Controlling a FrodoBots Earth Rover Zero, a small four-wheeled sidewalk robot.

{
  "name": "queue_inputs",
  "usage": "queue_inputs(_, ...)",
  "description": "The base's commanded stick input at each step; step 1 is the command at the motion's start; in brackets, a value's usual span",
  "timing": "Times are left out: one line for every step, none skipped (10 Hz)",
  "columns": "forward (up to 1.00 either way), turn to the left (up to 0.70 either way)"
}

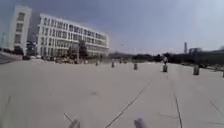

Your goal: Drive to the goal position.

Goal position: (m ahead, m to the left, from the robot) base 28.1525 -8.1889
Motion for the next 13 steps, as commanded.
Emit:
queue_inputs(0.85, -0.04)
queue_inputs(0.85, -0.22)
queue_inputs(0.85, -0.33)
queue_inputs(0.85, -0.33)
queue_inputs(0.85, -0.33)
queue_inputs(0.85, -0.33)
queue_inputs(0.85, -0.33)
queue_inputs(0.85, -0.26)
queue_inputs(0.85, -0.17)
queue_inputs(0.85, -0.07)
queue_inputs(0.85, 0.01)
queue_inputs(0.85, 0.01)
queue_inputs(0.85, -0.02)
